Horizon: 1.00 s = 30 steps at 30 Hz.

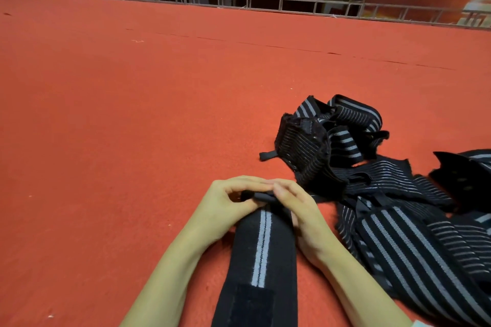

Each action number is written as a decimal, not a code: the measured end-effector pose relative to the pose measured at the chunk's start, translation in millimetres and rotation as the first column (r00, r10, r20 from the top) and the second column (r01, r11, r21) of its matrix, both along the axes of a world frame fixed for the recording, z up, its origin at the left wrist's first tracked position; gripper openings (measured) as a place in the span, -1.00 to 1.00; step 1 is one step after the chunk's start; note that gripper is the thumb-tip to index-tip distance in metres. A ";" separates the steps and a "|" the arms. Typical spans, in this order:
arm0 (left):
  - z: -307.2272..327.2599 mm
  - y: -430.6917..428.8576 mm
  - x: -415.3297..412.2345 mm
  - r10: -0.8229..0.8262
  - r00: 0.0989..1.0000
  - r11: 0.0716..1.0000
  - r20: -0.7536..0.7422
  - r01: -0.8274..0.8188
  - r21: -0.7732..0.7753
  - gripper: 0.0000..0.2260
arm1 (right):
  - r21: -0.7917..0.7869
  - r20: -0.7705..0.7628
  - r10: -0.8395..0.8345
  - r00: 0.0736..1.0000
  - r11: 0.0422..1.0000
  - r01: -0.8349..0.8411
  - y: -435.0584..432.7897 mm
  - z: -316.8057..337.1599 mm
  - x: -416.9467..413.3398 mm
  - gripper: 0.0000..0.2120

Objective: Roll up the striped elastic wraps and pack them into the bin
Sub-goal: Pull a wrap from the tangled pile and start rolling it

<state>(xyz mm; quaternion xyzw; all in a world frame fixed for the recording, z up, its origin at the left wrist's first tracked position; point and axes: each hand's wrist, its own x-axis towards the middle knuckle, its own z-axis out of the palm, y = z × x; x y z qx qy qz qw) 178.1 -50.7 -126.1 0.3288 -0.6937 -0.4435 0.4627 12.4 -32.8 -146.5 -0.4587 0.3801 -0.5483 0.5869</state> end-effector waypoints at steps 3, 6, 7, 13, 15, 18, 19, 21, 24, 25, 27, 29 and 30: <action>-2.0 -3.6 5.7 -0.036 0.998 0.999 0.051 0.034 0.032 -0.68 | 0.055 0.035 0.021 0.999 0.998 -0.023 0.8 -5.2 1.2 -0.59; -1.6 -4.6 7.8 -0.134 0.991 0.972 -0.017 0.135 0.194 -0.66 | 0.039 -0.021 -0.024 1.000 0.999 0.025 -0.7 -6.6 -0.5 -0.55; -2.2 -4.6 6.8 -0.132 0.990 0.954 -0.046 0.140 0.266 -0.67 | 0.036 -0.034 -0.037 0.999 0.999 0.038 -0.4 -5.3 -0.5 -0.53; -6.1 -5.5 0.4 -0.009 0.997 0.931 -0.078 0.037 0.364 -0.74 | -0.027 -0.139 -0.081 0.987 0.997 0.078 -1.2 -5.6 -2.1 -0.52; -6.7 -5.0 0.1 -0.008 0.997 0.944 -0.075 0.032 0.329 -0.72 | -0.018 -0.215 -0.080 0.973 0.997 0.078 -1.8 -9.3 1.6 -0.50; -7.9 -2.5 -2.6 -0.021 0.999 0.961 -0.049 0.034 0.276 -0.72 | -0.005 -0.269 -0.043 0.962 0.999 0.044 -1.4 -12.4 4.9 -0.56; -7.0 -1.7 -3.0 -0.004 0.999 0.966 -0.045 0.015 0.259 -0.73 | -0.014 -0.276 -0.045 0.960 0.999 0.043 -0.9 -11.0 5.5 -0.59; -4.2 -2.0 -3.5 0.033 0.999 0.973 -0.040 -0.023 0.230 -0.73 | -0.043 -0.252 -0.090 0.964 0.996 0.082 -1.9 -7.6 4.5 -0.58; -2.9 -2.8 -3.3 0.082 0.996 0.984 -0.020 -0.078 0.161 -0.71 | -0.021 -0.158 -0.102 0.982 0.995 0.100 -2.9 -2.2 2.6 -0.51; -3.7 -3.8 -2.8 0.099 0.995 0.987 -0.002 -0.098 0.125 -0.71 | 0.007 -0.122 -0.087 0.989 0.996 0.089 -3.1 -0.8 2.5 -0.54; -5.5 -6.1 -1.8 0.117 0.993 0.991 0.012 -0.118 0.071 -0.71 | 0.051 -0.077 -0.074 0.994 0.996 0.078 -3.5 0.6 2.4 -0.64; -6.4 -6.9 -1.7 0.105 0.994 0.992 0.020 -0.106 0.061 -0.72 | 0.042 -0.072 -0.093 0.993 0.994 0.096 -4.2 -0.1 2.6 -0.70; -6.0 -6.9 -1.7 0.096 0.994 0.992 0.042 -0.099 0.072 -0.71 | 0.031 -0.064 -0.108 0.992 0.993 0.110 -4.5 -1.0 2.8 -0.71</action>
